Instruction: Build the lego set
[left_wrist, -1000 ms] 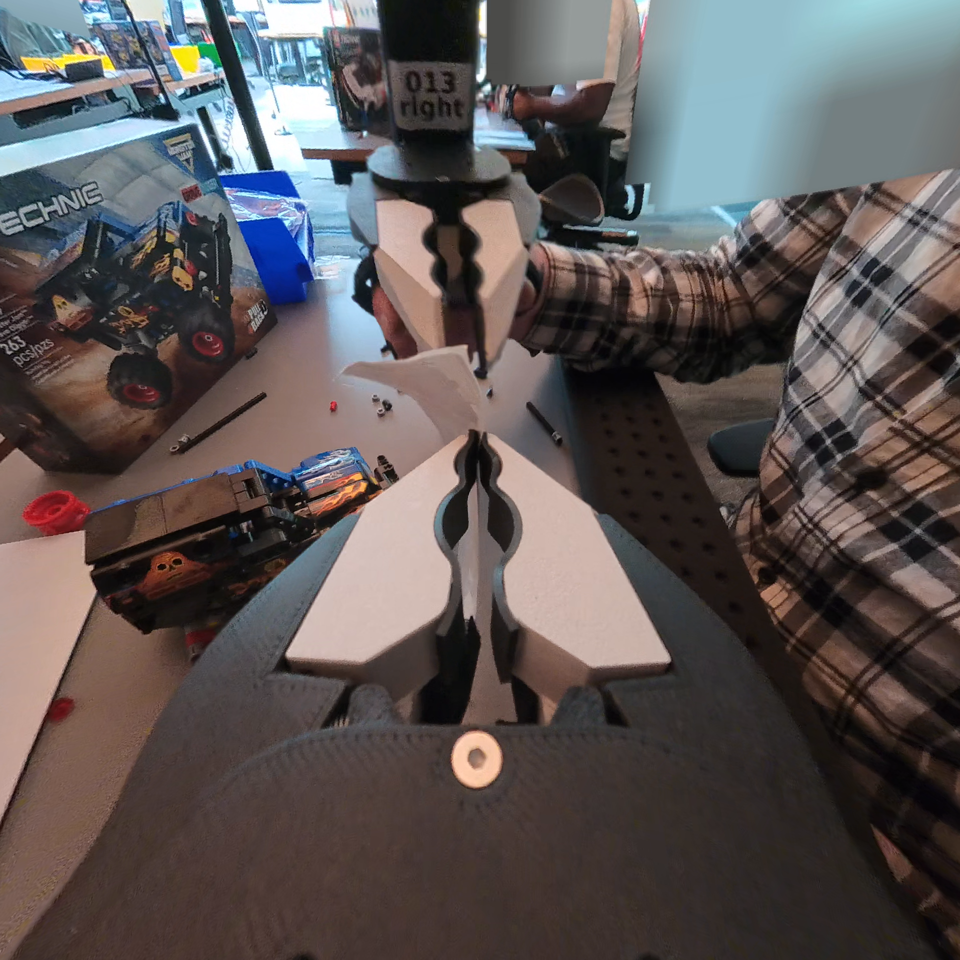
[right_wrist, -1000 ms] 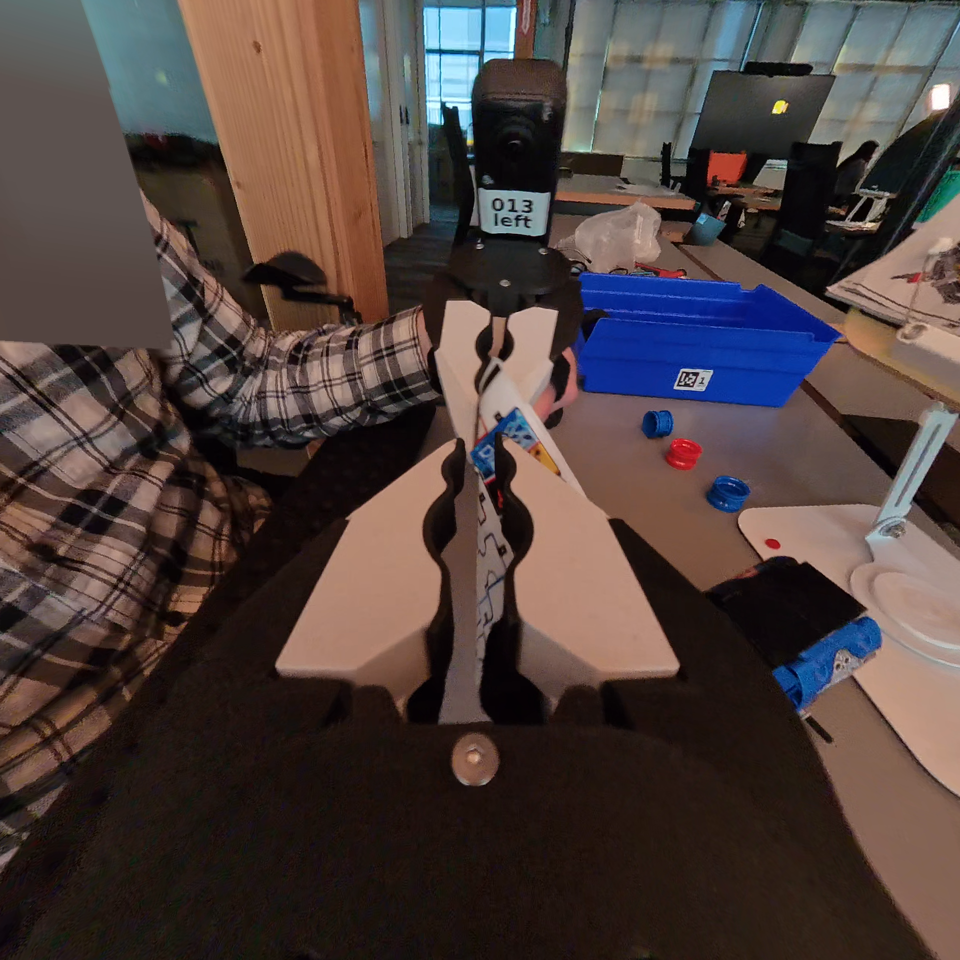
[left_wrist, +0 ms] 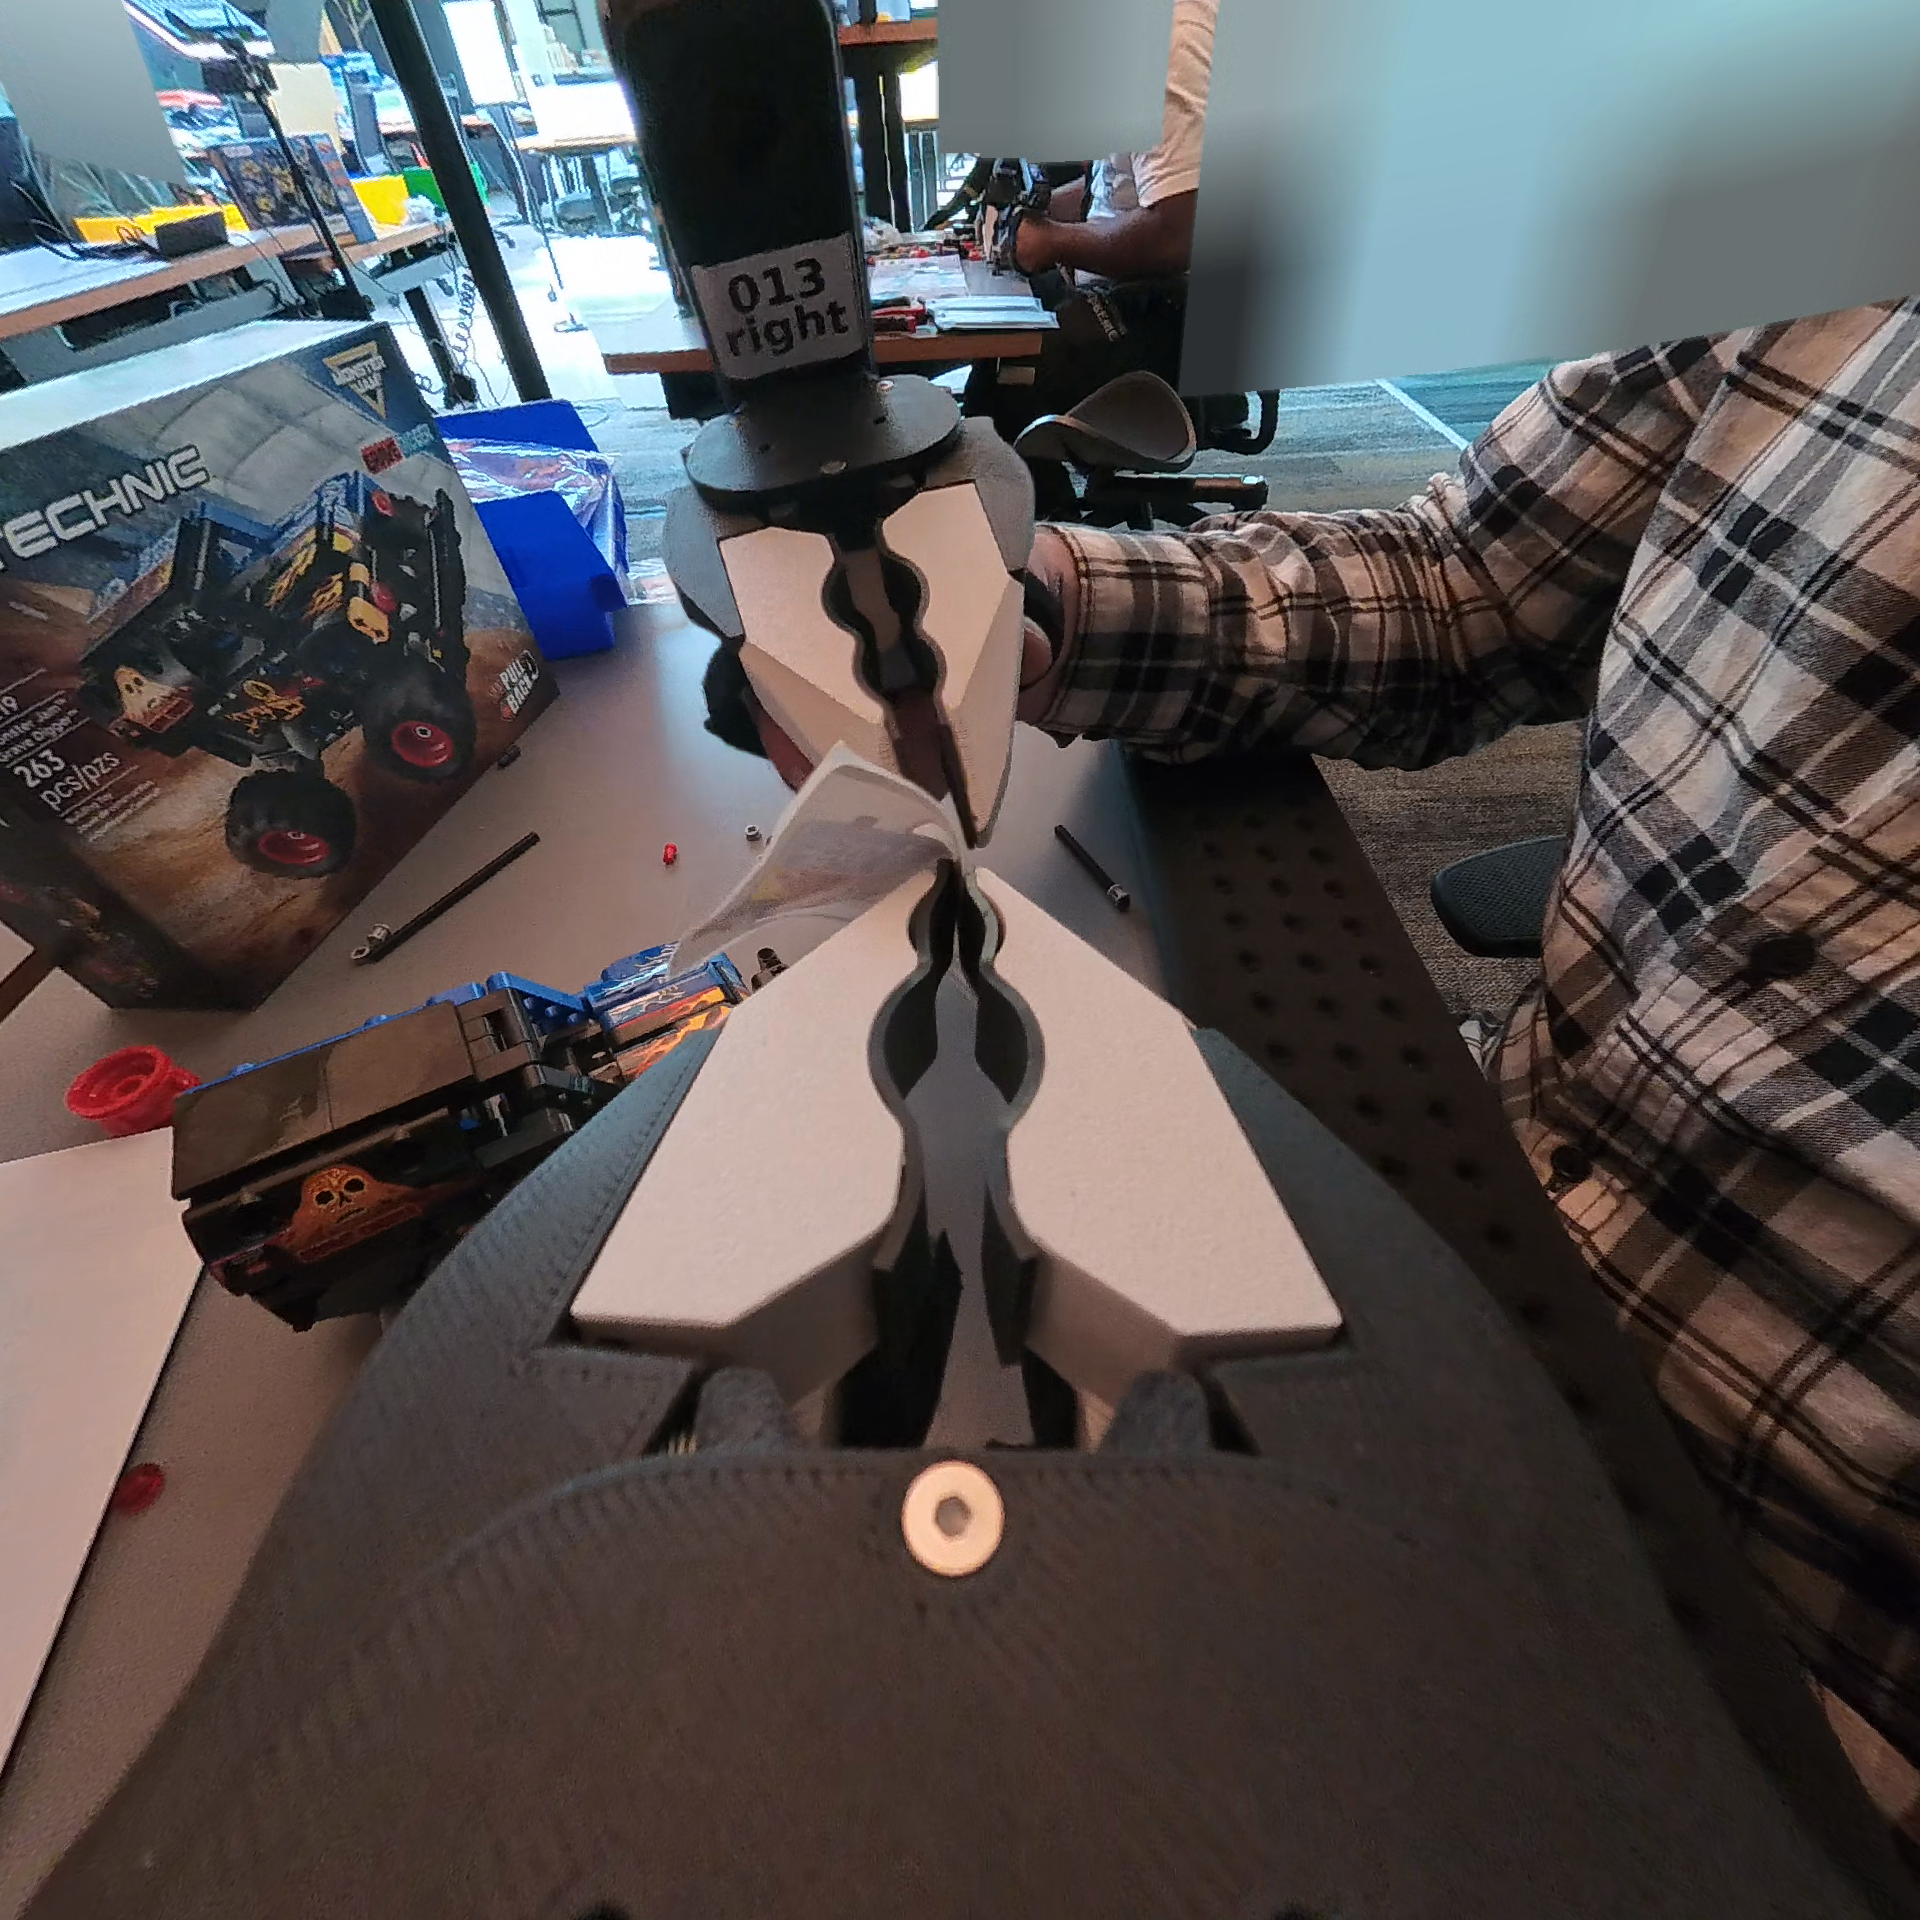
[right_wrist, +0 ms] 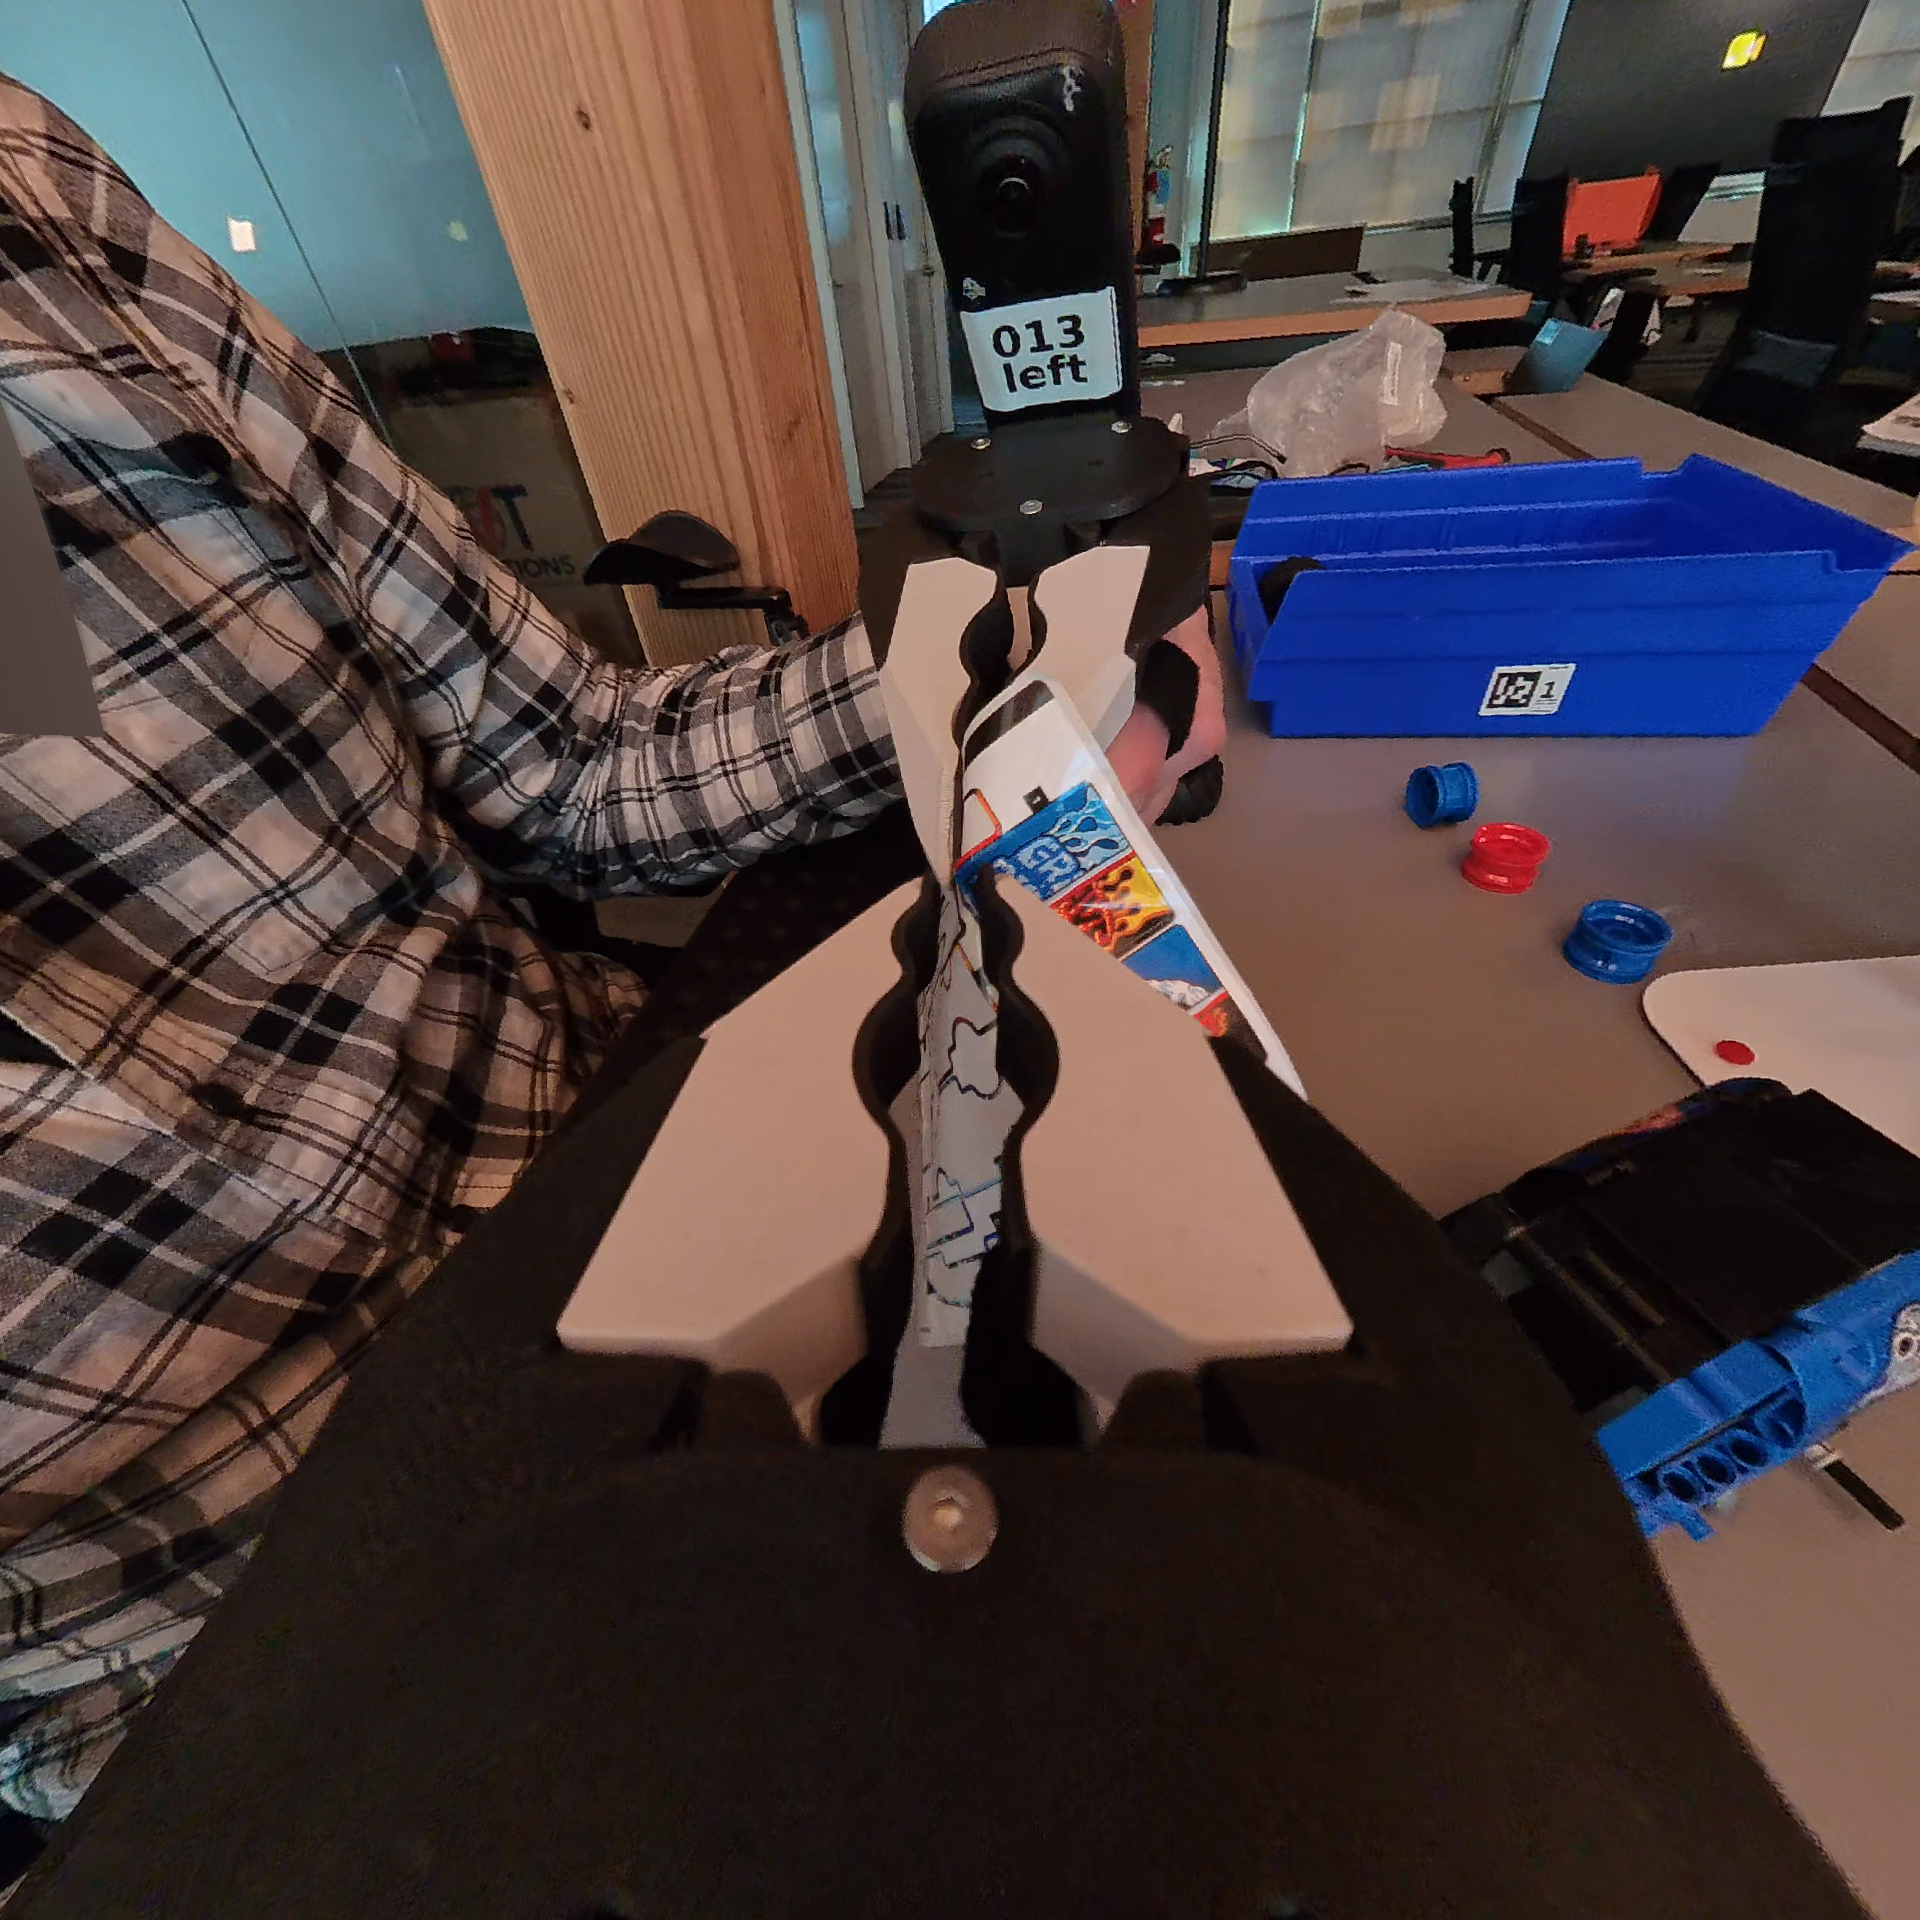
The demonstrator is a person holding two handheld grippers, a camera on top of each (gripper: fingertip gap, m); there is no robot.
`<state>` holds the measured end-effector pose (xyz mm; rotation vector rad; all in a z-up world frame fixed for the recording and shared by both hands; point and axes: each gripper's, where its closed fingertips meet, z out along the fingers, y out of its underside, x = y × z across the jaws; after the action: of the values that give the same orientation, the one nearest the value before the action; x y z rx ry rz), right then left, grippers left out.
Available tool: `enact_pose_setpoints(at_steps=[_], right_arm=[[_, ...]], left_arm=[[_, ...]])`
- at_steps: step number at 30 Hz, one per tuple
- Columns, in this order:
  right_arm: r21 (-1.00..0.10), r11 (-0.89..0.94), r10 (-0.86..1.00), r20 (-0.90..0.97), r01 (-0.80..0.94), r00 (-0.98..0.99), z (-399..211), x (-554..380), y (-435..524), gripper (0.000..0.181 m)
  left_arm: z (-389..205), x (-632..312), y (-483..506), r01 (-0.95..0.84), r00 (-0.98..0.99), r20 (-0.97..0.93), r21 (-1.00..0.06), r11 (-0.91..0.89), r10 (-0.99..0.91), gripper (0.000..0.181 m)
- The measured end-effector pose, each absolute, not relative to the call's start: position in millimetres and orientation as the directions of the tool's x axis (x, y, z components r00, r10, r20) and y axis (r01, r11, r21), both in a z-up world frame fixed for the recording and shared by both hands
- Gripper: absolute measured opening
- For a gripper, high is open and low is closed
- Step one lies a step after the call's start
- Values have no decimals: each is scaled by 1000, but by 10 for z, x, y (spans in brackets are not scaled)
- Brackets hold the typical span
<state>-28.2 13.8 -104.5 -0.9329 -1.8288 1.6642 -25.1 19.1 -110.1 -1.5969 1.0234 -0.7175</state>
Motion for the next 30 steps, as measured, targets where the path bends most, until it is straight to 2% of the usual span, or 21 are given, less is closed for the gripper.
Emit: enact_pose_setpoints(at_steps=[16,20,25,30], right_arm=[[-991,39,778,-50,128,-626,-1010,-283,171,0],[-986,74,778,-35,147,-627,-1054,-302,137,11],[-989,46,759,-55,138,-648,-1020,-271,113,4],[-989,10,720,-95,148,-688,-1012,-229,66,11]], left_arm=[[-1060,-228,189,-228,449,-44,-971,-67,-892,0],[-1060,-214,190,-228,447,-44,-971,-66,-894,0],[-1039,-185,167,-219,428,-47,-974,-54,-903,0],[-1046,-162,138,-230,411,-58,-972,-42,-910,0]])
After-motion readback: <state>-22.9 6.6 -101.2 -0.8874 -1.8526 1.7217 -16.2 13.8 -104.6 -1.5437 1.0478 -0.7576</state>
